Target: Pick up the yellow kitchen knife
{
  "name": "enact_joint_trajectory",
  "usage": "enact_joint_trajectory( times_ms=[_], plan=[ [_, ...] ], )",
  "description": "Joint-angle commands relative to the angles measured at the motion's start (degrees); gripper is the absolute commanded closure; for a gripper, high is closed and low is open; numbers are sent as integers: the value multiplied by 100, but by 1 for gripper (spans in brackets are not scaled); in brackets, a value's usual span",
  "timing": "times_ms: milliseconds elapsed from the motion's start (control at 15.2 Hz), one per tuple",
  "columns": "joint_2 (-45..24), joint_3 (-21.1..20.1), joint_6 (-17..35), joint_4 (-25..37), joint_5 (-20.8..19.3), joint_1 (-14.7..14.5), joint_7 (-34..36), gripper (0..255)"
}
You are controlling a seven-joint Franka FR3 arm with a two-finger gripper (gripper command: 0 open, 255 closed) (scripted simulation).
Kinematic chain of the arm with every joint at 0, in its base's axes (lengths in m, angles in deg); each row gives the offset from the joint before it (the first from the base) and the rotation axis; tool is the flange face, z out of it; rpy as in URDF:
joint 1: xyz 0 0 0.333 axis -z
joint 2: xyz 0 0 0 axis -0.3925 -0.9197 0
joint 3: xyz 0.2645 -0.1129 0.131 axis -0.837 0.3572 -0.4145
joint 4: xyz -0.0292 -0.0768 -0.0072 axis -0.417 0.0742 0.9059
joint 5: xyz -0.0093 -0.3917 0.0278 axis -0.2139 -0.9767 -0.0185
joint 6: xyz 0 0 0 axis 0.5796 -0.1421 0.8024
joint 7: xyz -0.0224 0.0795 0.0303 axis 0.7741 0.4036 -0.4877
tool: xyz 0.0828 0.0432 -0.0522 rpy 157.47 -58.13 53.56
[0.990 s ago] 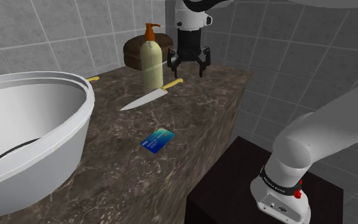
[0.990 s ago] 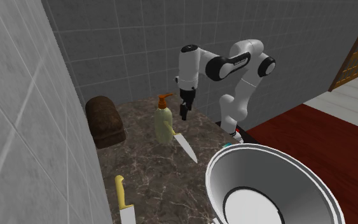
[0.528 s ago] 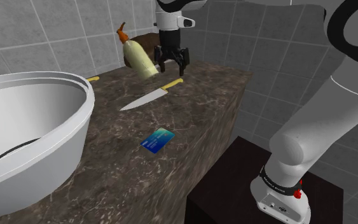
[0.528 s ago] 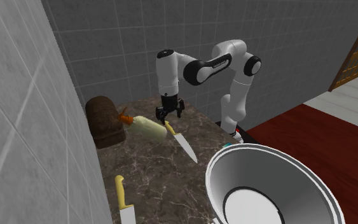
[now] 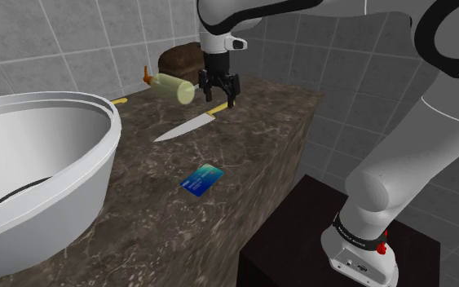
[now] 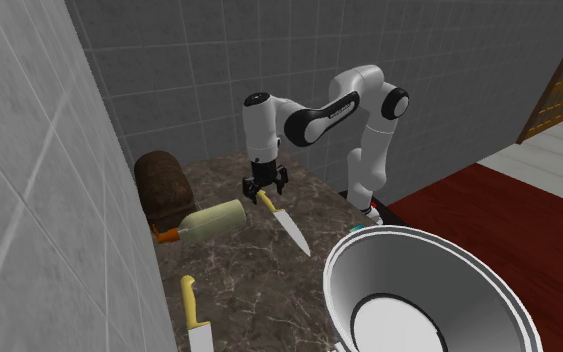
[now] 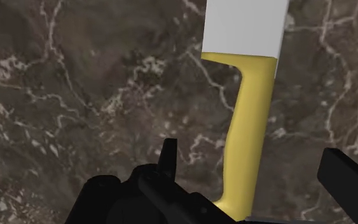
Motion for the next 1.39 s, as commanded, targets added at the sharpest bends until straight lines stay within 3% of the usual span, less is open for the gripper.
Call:
enact_joint_trajectory(
  times_ms=[0,66,660,1320],
  plan=[
    [-7,-2,77,-68,-2,0,0,0],
    [-23,-4,72,-49,-9,0,5,255],
    [-7,-2,77,-67,-2,0,1,255],
    [-82,6,-702,780,-40,13,28,255]
  ],
)
